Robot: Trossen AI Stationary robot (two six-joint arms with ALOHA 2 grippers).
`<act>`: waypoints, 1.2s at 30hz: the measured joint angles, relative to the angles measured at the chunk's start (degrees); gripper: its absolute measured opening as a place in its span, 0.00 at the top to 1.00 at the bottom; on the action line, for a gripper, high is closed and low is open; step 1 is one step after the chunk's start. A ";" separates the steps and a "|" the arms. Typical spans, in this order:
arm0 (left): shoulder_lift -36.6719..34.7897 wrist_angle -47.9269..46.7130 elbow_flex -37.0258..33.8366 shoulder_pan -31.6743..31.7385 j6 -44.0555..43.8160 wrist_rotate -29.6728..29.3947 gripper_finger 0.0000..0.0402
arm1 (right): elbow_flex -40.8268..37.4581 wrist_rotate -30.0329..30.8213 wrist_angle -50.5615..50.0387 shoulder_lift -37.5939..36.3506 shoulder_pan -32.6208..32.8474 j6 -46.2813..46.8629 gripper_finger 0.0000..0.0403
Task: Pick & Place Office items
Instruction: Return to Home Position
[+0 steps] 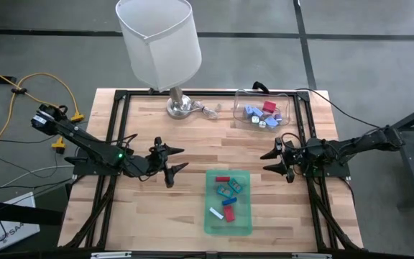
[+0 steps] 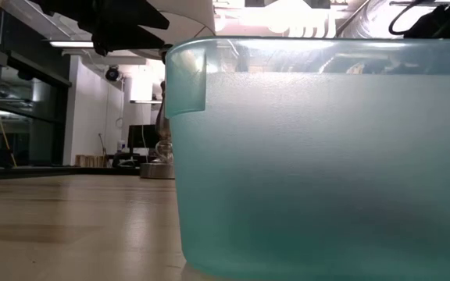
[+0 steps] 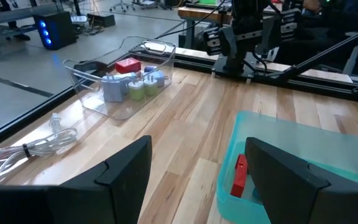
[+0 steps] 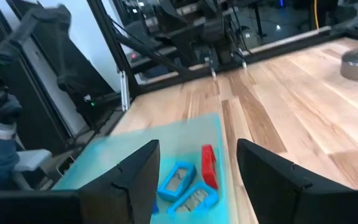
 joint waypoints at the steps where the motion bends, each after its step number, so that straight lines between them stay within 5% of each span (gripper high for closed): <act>1: 0.00 0.15 0.00 0.00 0.00 0.00 0.38 | -0.02 0.00 -0.29 0.00 -0.14 0.05 0.50; 25: 0.02 2.17 0.07 0.00 -0.24 0.04 0.38 | -0.07 -3.76 -11.87 -14.84 -5.75 -3.49 0.50; 36: 0.02 2.10 0.07 0.00 -0.54 0.04 0.38 | -0.09 -0.73 -12.64 -15.50 -5.79 -4.67 0.50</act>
